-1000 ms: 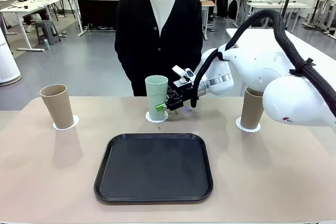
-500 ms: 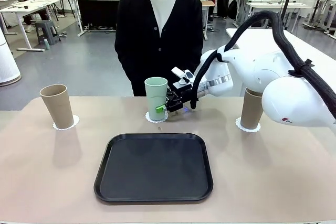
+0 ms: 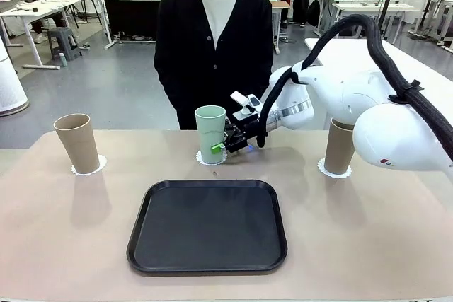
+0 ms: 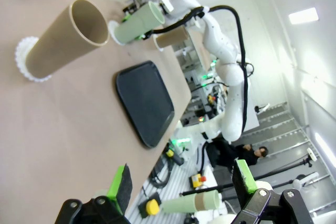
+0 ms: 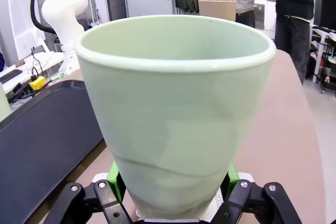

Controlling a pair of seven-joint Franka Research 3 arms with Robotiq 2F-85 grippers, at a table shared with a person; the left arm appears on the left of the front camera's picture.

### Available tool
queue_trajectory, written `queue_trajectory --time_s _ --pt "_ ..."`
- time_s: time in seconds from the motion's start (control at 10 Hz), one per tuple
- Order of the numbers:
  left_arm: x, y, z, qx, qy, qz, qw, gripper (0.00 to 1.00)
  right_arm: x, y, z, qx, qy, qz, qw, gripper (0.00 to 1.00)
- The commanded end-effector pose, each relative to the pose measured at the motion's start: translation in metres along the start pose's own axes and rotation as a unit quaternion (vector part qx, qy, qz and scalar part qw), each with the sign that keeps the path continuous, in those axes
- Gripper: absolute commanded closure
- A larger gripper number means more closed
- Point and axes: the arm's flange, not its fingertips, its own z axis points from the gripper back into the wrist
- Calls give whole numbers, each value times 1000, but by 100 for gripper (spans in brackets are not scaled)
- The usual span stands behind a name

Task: Place coasters on the table and set cups on them.
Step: Take one Reusable plastic cup from the Flat Tray and place it on a coaster set by the human.

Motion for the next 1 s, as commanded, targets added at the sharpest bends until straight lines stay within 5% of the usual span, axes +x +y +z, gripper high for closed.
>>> queue_trajectory --time_s 0.0,0.9 --pt "0 -2 1 1 0 -1 1000 0 0 -4 3 20 10 -2 1000 0" --pt "0 -2 1 1 0 -1 1000 0 7 -6 12 14 23 3 1000 0"
